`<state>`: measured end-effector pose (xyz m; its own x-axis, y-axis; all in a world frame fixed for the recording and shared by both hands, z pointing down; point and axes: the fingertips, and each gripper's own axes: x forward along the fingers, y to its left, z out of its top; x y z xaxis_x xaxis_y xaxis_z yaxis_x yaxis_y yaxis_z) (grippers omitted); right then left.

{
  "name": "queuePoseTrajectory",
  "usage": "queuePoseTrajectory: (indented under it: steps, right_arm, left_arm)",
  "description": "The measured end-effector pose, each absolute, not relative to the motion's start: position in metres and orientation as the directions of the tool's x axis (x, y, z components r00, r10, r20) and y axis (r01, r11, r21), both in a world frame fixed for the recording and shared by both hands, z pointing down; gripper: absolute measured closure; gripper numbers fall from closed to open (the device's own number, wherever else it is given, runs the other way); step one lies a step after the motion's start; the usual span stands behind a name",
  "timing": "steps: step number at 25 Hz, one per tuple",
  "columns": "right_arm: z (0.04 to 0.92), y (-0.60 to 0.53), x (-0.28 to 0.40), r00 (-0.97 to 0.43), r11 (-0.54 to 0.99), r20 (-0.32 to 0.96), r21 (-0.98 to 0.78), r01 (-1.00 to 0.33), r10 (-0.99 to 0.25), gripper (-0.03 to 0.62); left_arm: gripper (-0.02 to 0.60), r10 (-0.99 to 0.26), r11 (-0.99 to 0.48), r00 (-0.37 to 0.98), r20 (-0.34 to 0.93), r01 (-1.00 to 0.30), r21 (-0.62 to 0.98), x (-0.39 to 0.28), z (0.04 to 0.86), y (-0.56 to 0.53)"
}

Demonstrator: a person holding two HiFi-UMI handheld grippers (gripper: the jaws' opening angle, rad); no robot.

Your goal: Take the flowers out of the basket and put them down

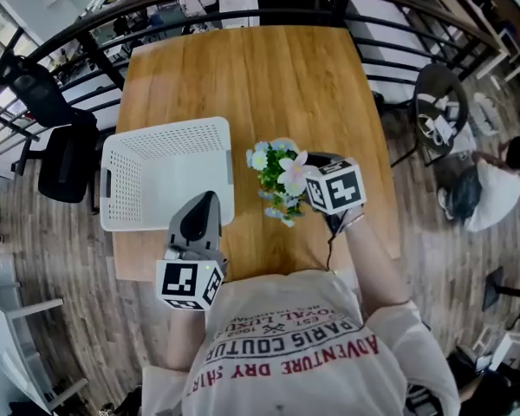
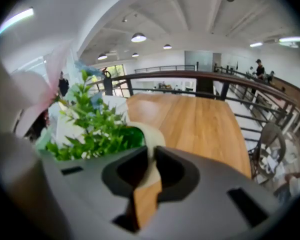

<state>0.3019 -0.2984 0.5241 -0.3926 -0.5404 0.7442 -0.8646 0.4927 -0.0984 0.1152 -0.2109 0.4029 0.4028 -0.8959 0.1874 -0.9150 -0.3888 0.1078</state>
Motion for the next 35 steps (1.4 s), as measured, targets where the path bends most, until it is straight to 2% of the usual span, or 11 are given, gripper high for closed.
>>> queuePoseTrajectory:
  steps: [10,22,24,29,35]
  right_arm:
    - [0.64,-0.273,0.309,-0.402,0.407,0.838,-0.243,-0.881,-0.369,0.516]
    - [0.668,-0.274,0.311,-0.382,0.343,0.87,-0.272,-0.899,-0.311,0.516]
    - [0.669,-0.274,0.311,-0.367,0.337,0.875,-0.258,-0.906,-0.316,0.515]
    - [0.657,-0.281,0.321,-0.28,0.343,0.882,-0.146,-0.928,-0.38,0.45]
    - [0.587,-0.3,0.317,-0.253,0.356,0.783,-0.043,-0.933,-0.568,0.452]
  left_arm:
    - [0.557,-0.906,-0.317,0.334,0.26,-0.942,0.107,0.116,0.433,-0.208]
    - [0.557,-0.904,-0.293,0.314,0.289,-0.949,0.115,0.108,0.443,-0.209]
    - [0.557,-0.904,-0.295,0.316,0.286,-0.948,0.115,0.105,0.442,-0.212]
    - [0.557,-0.901,-0.311,0.332,0.279,-0.943,0.118,0.104,0.438,-0.217]
    - [0.557,-0.897,-0.339,0.357,0.26,-0.934,0.113,0.094,0.427,-0.226]
